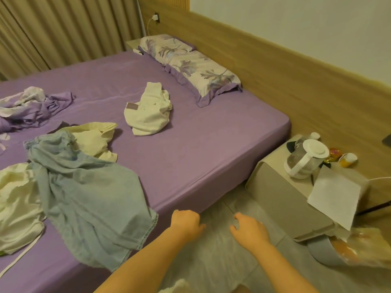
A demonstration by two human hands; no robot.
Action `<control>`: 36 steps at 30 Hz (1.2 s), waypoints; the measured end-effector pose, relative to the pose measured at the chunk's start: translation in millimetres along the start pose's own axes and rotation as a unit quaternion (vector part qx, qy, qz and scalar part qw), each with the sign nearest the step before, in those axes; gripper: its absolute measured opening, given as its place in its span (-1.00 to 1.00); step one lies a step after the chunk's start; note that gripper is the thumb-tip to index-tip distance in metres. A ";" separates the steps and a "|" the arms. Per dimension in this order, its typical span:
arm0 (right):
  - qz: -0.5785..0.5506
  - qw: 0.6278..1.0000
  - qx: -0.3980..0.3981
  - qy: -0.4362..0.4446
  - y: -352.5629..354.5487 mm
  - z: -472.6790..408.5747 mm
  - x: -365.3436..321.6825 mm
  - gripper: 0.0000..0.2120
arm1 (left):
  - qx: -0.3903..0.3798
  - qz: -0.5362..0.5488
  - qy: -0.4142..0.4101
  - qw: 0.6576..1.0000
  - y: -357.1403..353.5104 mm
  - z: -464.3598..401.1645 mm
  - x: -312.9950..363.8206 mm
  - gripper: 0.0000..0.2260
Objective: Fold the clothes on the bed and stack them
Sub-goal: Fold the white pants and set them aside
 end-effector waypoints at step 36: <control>0.112 0.967 -0.132 0.187 119.2 -327.8 -55.0 -0.56 | -0.027 0.119 0.211 0.970 135.4 -193.5 -100.1 -0.58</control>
Point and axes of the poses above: each hand's wrist, its own z-axis away from the middle knuckle, its own y-axis out of the back of the hand, x = y × z, the point moved 2 cm from there along -z, towards the middle knuckle, and after that the axes turned 15 degrees about -z, right-handed, at the moved point
